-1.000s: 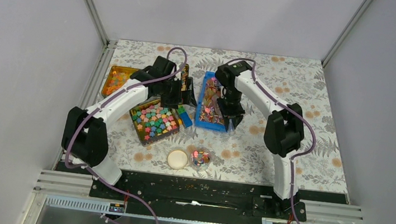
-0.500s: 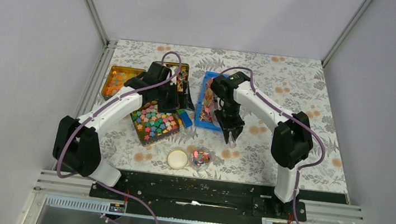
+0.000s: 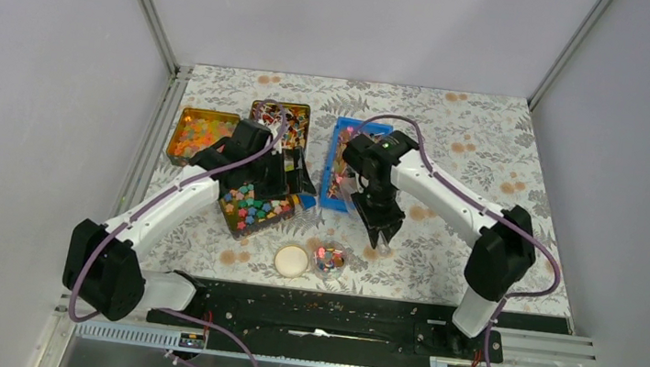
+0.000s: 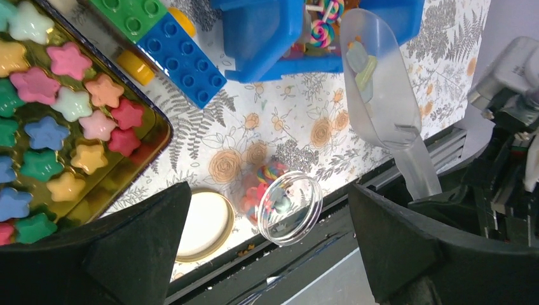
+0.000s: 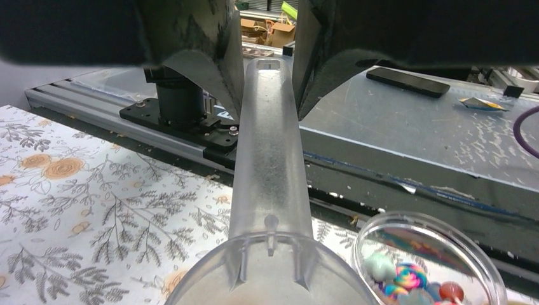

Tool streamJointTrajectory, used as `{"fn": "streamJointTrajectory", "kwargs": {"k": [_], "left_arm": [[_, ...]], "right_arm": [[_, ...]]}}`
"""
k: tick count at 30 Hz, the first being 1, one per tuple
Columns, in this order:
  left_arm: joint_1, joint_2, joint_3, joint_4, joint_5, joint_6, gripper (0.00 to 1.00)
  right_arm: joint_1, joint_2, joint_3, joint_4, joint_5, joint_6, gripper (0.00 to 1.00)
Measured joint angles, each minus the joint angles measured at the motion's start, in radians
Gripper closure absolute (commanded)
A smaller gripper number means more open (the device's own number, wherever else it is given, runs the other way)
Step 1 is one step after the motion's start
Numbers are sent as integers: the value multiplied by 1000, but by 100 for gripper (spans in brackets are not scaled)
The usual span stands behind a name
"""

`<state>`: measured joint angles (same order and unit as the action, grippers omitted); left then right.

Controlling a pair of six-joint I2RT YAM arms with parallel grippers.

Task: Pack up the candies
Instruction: Scoop the fake candies from the storage box, then place the fake candies in the packing bottle.

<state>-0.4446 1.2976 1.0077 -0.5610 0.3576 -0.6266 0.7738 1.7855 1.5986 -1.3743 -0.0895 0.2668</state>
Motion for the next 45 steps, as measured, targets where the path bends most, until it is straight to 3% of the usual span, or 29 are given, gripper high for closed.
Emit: {"fn": "streamJointTrajectory", "kwargs": {"k": [16,27,37,45], "left_arm": [[-153,-204,-154,34,-53,-121,4],[-308,-307,-243,56,-91,-199,16],[-338,-283,-272,68,-93,-221,34],[-349,-230,-272,72,-92,-220,41]], "right_arm": [[186,-193,-193,11,-36,108,100],[320,-254,-239,67,-102,224,100],[357,-274,-247,87,-139,270,100],[359,-296,-256,88,-159,298,100]]}}
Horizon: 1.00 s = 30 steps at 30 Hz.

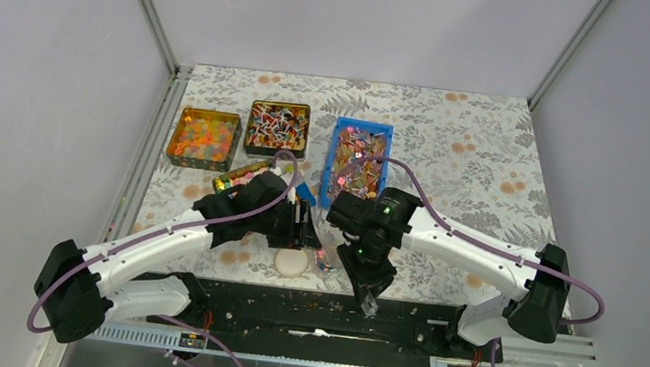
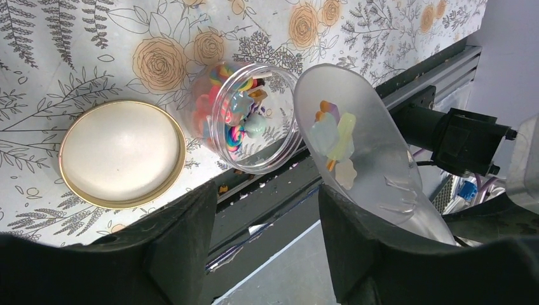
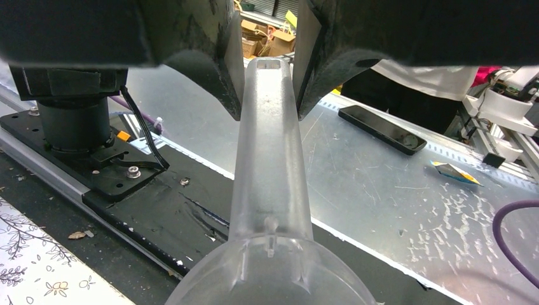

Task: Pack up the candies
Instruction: Place the fake candies in the packing bottle.

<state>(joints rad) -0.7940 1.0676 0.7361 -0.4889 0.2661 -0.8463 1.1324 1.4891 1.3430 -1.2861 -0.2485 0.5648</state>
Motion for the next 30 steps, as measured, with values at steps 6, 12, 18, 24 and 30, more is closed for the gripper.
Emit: {"fn": "streamJointTrajectory", "kwargs": {"k": [6,12,18,24,30], "left_arm": [[-2,1,0,0,-1,7,30],[-3,-58,0,28,-2,2,28],[-3,-84,-1,71,-5,-2,35],[-4,-31,-6,68,-2,-3,42],[-4,-7,-6,72,4,-5,52]], "right_arm": [[0,-3,-1,8,-6,15,100],[2,-2,-15,10,-9,19,100],[6,1,-15,13,-26,18,100],[6,7,21,2,-25,17,100],[6,8,56,-30,-22,18,100]]}}
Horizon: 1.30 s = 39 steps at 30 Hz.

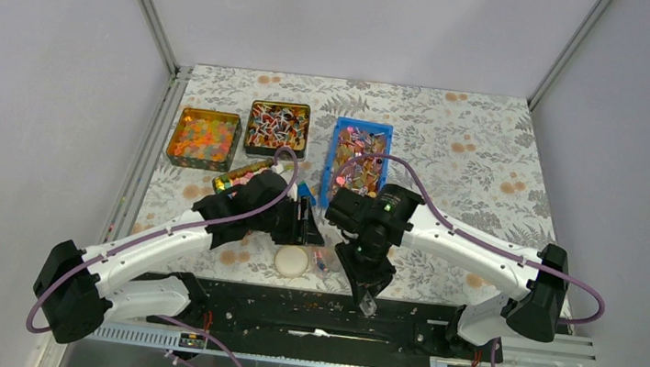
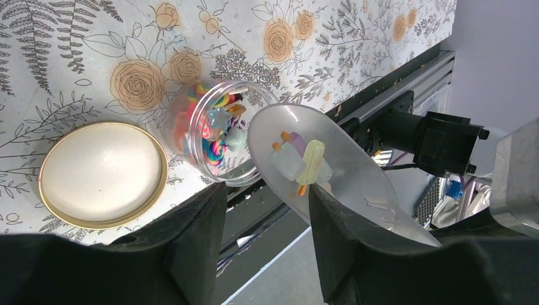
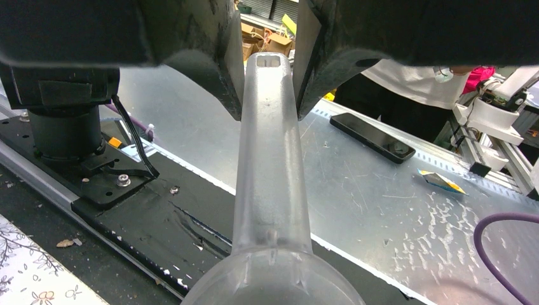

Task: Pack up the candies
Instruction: Place the fake candies in the packing bottle.

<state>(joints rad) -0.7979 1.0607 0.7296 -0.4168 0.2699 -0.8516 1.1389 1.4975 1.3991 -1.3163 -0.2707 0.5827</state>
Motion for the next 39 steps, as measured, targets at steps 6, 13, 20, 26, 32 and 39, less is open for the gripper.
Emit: {"fn": "streamJointTrajectory", "kwargs": {"k": [6,13,20,26,32,39], "left_arm": [[-4,10,-3,9,13,-3,61],[-8,39,-6,19,35,-3,63],[-19,58,-10,24,44,-3,64],[-29,78,-10,24,46,-2,65],[-34,102,-10,26,52,6,68],[-42,134,-10,26,64,18,70]], "right_arm": [[2,1,8,-24,3,0,100],[5,8,40,-67,24,3,100],[6,25,90,-108,43,3,100],[6,53,120,-142,46,2,100],[3,92,153,-178,51,-8,100],[-10,125,197,-202,53,-32,100]]}}
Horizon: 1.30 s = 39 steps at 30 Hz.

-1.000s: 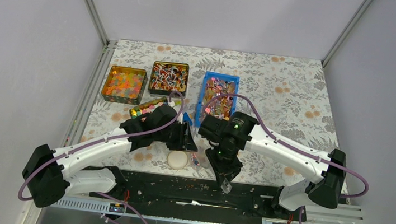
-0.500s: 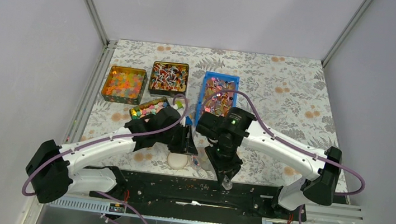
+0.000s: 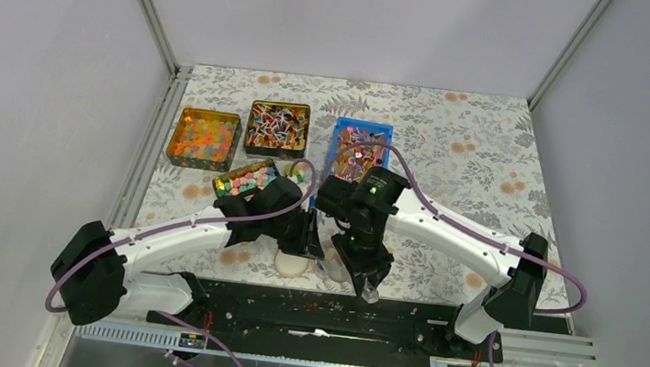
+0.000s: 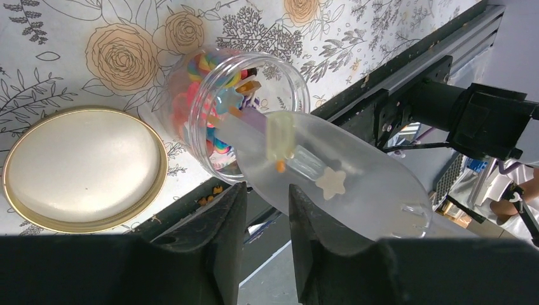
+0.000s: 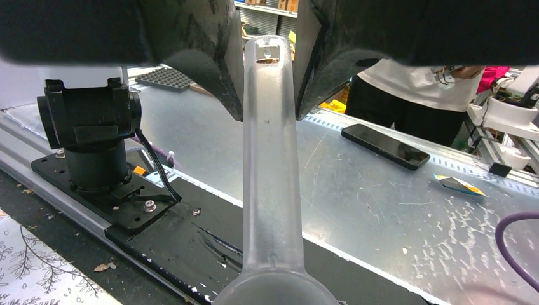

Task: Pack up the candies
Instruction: Place the fake candies in the packing bottle.

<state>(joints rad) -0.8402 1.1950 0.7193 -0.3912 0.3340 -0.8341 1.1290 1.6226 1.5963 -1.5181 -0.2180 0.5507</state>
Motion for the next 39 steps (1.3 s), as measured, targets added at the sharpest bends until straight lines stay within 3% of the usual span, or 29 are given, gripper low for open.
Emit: {"fn": "streamJointTrajectory", "kwargs": {"k": [17,25,32,39], "left_arm": [[-6,39,28,-30,4,48,68],[-9,39,70,-79,-1,76,39],[3,33,128,-106,-27,97,32],[93,-18,139,-107,-48,105,28]], "right_arm": [[-32,19,59,0,19,-22,100],[-41,17,50,0,18,-39,100],[-43,-18,-10,-1,12,-63,100],[-43,-43,-36,-1,-11,-76,100]]}}
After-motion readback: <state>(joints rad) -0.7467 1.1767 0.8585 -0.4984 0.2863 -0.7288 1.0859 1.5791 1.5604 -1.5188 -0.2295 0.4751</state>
